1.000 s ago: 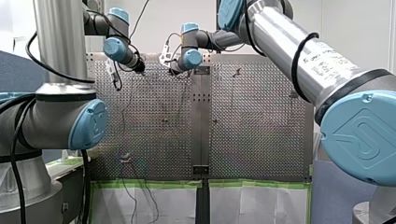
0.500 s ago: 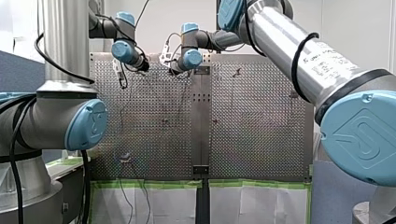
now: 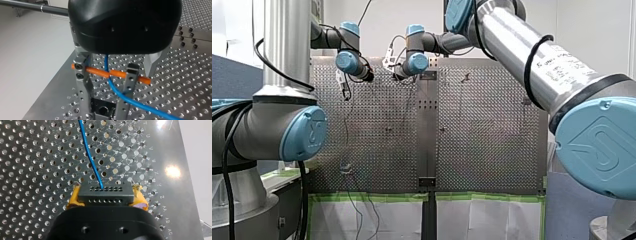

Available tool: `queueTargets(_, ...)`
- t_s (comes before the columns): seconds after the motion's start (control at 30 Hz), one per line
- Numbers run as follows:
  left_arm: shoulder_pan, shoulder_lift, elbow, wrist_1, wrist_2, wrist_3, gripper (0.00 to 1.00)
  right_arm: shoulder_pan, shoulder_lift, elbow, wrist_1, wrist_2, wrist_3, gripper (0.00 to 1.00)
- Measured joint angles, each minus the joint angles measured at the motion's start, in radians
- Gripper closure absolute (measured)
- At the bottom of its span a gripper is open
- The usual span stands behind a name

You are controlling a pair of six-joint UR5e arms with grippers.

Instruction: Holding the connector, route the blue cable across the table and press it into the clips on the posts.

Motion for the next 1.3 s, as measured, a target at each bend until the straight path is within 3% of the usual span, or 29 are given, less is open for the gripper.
queueTargets(0.27,-0.004,-0.026,0.005,0.004,0.007,0.004,0.0,0.0,0.001,0.0,-0.001,0.001,0.003,1.0)
queueTargets(0.47,-0.01,-0.037,0.007,-0.012,-0.023,0.026,0.0,0.0,0.0,0.0,-0.001,0.0,0.004,1.0)
queueTargets(0.53,-0.013,-0.038,0.007,-0.014,-0.037,0.029,0.29,0.0,0.0,0.0,0.0,0.0,0.005,1.0)
queueTargets(0.57,-0.016,-0.038,0.007,-0.014,-0.045,0.031,0.29,0.0,0.0,0.0,0.0,0.0,0.006,1.0)
queueTargets(0.63,-0.018,-0.037,0.007,-0.014,-0.052,0.031,0.64,0.0,0.0,0.0,0.0,0.0,0.007,1.0)
queueTargets(0.67,-0.02,-0.037,0.007,-0.012,-0.054,0.031,0.64,0.0,0.0,0.0,0.0,-0.001,0.007,1.0)
queueTargets(0.7,-0.02,-0.038,0.007,-0.011,-0.054,0.03,0.85,0.0,0.0,0.0,0.0,-0.001,0.008,1.0)
queueTargets(0.73,-0.021,-0.038,0.007,-0.009,-0.055,0.028,0.98,0.0,0.0,0.0,0.001,-0.001,0.008,1.0)
queueTargets(1.03,-0.022,-0.038,0.005,-0.01,-0.064,-0.006,0.98,0.003,0.0,0.001,0.003,-0.002,0.015,1.0)
queueTargets(1.3,-0.028,-0.025,-0.041,-0.024,-0.123,-0.01,0.98,0.009,0.001,0.003,0.007,-0.002,0.025,1.0)
